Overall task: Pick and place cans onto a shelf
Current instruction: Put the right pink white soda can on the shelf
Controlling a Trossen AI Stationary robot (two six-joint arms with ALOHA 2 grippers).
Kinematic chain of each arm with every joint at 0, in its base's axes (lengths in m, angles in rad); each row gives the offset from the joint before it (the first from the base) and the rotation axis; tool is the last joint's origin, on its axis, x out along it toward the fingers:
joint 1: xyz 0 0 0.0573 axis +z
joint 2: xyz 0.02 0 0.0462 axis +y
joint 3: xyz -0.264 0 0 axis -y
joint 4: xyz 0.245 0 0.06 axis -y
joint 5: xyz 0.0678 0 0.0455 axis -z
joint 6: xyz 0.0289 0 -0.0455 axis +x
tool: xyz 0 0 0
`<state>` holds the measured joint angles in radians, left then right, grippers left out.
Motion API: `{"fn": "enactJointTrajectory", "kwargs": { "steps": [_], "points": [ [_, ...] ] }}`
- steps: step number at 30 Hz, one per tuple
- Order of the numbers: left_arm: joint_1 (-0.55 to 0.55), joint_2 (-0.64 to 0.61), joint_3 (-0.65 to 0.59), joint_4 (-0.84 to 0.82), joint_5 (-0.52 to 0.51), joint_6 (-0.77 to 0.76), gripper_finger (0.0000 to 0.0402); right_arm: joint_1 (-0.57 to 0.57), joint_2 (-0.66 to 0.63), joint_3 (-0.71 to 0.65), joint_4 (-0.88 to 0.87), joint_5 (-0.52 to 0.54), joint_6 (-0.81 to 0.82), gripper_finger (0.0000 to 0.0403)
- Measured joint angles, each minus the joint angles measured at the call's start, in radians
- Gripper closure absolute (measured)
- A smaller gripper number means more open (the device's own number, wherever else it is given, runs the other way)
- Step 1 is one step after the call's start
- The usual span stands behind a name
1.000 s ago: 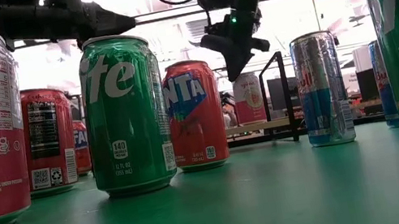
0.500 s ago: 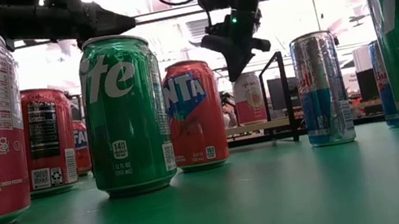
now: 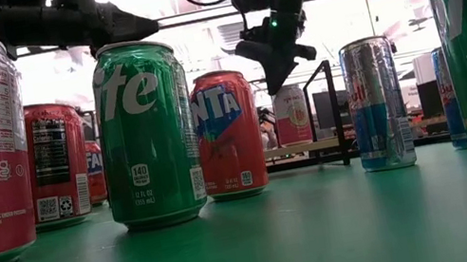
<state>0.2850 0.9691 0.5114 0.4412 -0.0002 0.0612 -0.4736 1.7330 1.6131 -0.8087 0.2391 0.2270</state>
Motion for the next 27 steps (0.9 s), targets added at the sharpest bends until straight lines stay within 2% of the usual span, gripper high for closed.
{"fn": "enactJointTrajectory", "kwargs": {
  "steps": [9,18,27],
  "points": [
    [0.0,0.0,0.0,0.0,0.0,-0.021,0.0365,0.036,-0.077,0.001,0.014,0.0,-0.003,0.039],
    [-0.004,0.0,0.0,-0.023,0.006,-0.096,0.0365,0.138,-0.145,0.002,0.009,0.0,-0.003,0.039],
    [-0.088,0.0,0.0,-0.009,0.006,-0.136,0.0365,0.22,-0.155,0.002,-0.032,-0.004,-0.01,0.039]
  ]
}}
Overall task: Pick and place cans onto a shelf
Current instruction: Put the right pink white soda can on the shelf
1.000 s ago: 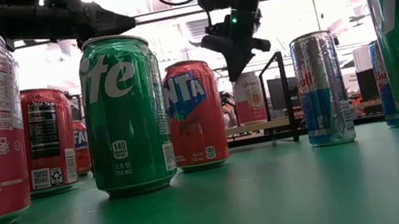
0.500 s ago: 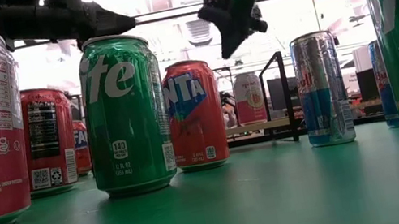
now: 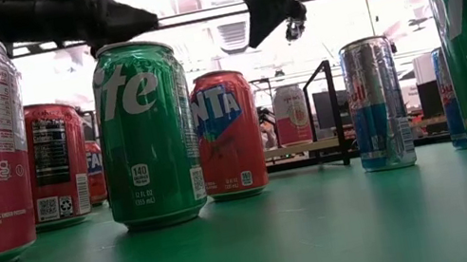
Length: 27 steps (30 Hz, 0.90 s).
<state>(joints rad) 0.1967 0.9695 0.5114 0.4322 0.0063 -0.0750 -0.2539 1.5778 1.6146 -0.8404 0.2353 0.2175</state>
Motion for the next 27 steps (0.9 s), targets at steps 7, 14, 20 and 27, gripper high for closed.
{"fn": "enactJointTrajectory", "kwargs": {
  "steps": [7,14,20,27],
  "points": [
    [-0.065,0.0,0.0,0.082,0.0,-0.029,0.0365,-0.06,0.007,0.0,-0.021,0.001,-0.026,0.039],
    [-0.08,0.0,0.0,0.108,-0.002,-0.043,0.0365,-0.197,0.007,0.0,-0.018,0.0,-0.034,0.039],
    [-0.08,0.0,0.0,0.118,-0.006,-0.043,0.0365,-0.309,0.025,0.0,-0.022,-0.096,-0.02,0.039],
    [-0.08,0.0,0.0,0.12,-0.023,-0.039,0.0365,-0.355,0.069,-0.001,-0.017,-0.13,-0.035,0.039]
  ]
}}
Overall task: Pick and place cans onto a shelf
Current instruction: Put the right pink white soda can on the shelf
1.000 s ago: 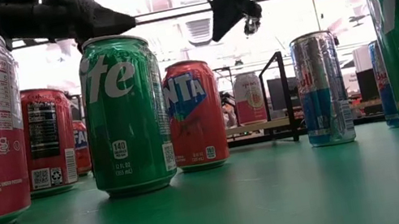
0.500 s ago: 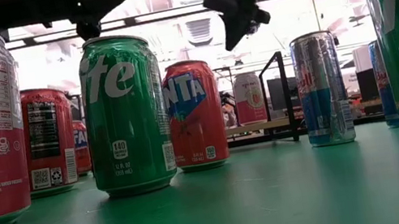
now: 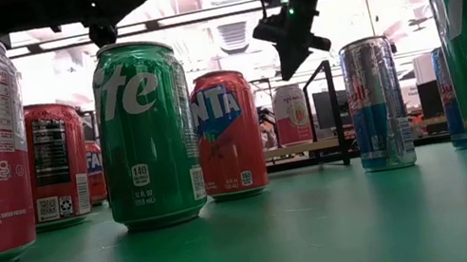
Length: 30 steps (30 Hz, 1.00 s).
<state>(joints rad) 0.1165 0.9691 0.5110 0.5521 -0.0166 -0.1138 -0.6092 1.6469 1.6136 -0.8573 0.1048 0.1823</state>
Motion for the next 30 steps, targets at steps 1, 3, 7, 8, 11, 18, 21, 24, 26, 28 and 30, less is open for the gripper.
{"fn": "enactJointTrajectory", "kwargs": {
  "steps": [1,3,7,8,11,18,21,24,26,28,30],
  "points": [
    [0.0,0.0,0.0,0.0,0.0,0.002,0.0365,0.0,0.005,0.0,0.001,0.0,-0.003,0.039],
    [0.0,0.0,0.0,0.0,0.0,0.008,0.0365,0.0,0.011,0.0,0.002,0.002,-0.01,0.039],
    [0.0,0.0,0.0,0.001,0.0,0.008,0.0365,0.0,0.017,0.0,-0.005,0.048,-0.01,0.039],
    [0.0,0.0,0.0,0.001,0.0,0.008,0.0365,0.0,0.017,0.0,-0.006,0.053,-0.01,0.039],
    [0.0,0.0,0.0,0.0,0.0,0.008,0.0365,0.0,0.017,0.0,-0.021,0.053,0.001,0.039],
    [0.0,0.0,0.0,0.0,0.0,0.008,0.0365,0.001,0.017,0.0,-0.067,0.053,0.016,0.039],
    [0.0,0.0,0.0,0.0,0.0,0.008,0.0365,0.001,0.017,0.0,-0.076,0.053,0.018,0.039],
    [0.0,0.0,0.0,0.0,0.0,0.008,0.0365,0.002,0.017,0.0,-0.087,0.056,0.027,0.039],
    [0.0,0.0,0.0,0.0,0.0,0.009,0.0365,0.002,0.017,0.0,-0.094,0.056,0.028,0.039],
    [0.0,0.0,0.0,0.0,0.0,0.009,0.0365,0.002,0.017,0.0,-0.098,0.056,0.028,0.039],
    [0.0,0.0,0.0,0.0,0.0,0.009,0.0365,0.002,0.017,0.0,-0.104,0.056,0.03,0.039]
  ]
}}
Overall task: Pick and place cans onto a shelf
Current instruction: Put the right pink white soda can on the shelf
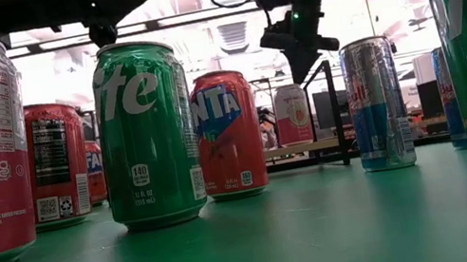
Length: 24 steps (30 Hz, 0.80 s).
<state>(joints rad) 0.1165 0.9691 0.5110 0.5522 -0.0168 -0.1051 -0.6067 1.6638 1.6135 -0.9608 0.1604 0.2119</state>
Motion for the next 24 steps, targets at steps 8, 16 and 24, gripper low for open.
{"fn": "enactJointTrajectory", "kwargs": {
  "steps": [8,16,24],
  "points": [
    [0.0,0.0,0.0,0.0,0.0,0.0,0.0365,0.0,0.0,0.0,-0.007,0.0,0.0,0.039],
    [0.0,0.0,0.0,0.0,0.0,0.009,0.0365,0.013,0.0,0.0,-0.011,0.0,0.02,0.039],
    [0.0,0.0,0.0,0.0,0.0,0.01,0.0365,0.02,0.0,0.0,-0.012,-0.002,0.024,0.039]
  ]
}}
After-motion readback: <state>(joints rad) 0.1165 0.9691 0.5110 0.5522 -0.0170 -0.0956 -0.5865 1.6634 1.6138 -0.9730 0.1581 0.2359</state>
